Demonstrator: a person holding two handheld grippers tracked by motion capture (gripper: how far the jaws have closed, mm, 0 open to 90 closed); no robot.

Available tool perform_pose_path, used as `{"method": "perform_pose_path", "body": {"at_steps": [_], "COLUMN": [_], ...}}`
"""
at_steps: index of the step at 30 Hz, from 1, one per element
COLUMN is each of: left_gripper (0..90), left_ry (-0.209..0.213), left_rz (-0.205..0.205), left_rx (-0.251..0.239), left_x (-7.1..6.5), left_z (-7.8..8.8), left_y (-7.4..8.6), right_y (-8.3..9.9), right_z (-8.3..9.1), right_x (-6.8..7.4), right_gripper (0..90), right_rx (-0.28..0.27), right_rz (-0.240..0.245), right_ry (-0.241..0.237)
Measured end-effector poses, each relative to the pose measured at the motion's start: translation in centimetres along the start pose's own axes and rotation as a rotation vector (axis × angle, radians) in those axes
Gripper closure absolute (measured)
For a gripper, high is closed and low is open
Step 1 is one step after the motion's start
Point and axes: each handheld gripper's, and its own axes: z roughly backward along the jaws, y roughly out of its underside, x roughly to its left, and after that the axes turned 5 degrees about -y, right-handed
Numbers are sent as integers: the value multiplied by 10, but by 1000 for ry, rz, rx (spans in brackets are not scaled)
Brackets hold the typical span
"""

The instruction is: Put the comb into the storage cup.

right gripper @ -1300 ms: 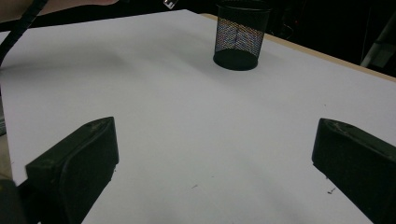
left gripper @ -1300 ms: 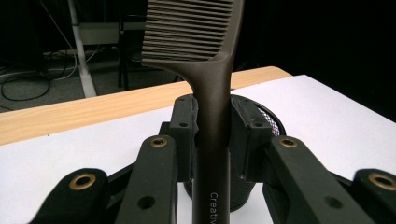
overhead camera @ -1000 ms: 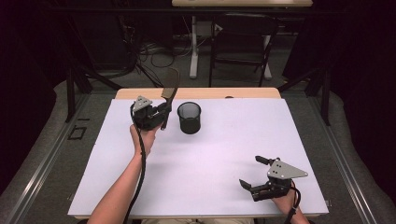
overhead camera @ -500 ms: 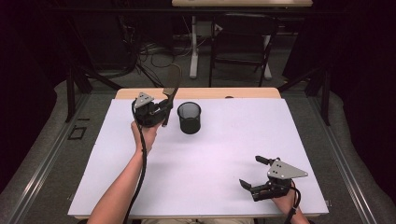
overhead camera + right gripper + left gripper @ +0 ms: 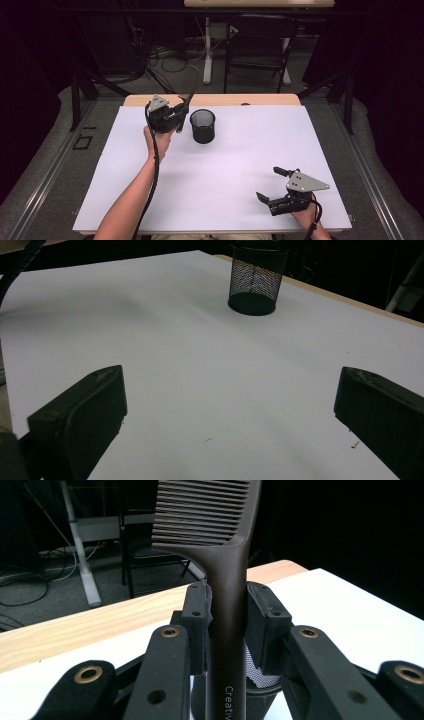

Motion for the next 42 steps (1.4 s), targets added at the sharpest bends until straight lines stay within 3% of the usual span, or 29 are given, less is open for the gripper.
{"method": "perform_pose_path", "body": {"at_steps": [42], "left_gripper": [724], "left_ry": [24], "left_rz": [-32], "left_rx": [-44], "left_x": [-13], "left_z": [-29], "left_y": [-23], "right_y": [0], "right_z": [0], "right_x": [-1], "right_gripper": [1], "right_rx": [1], "right_rz": [5], "right_ry": [1]}}
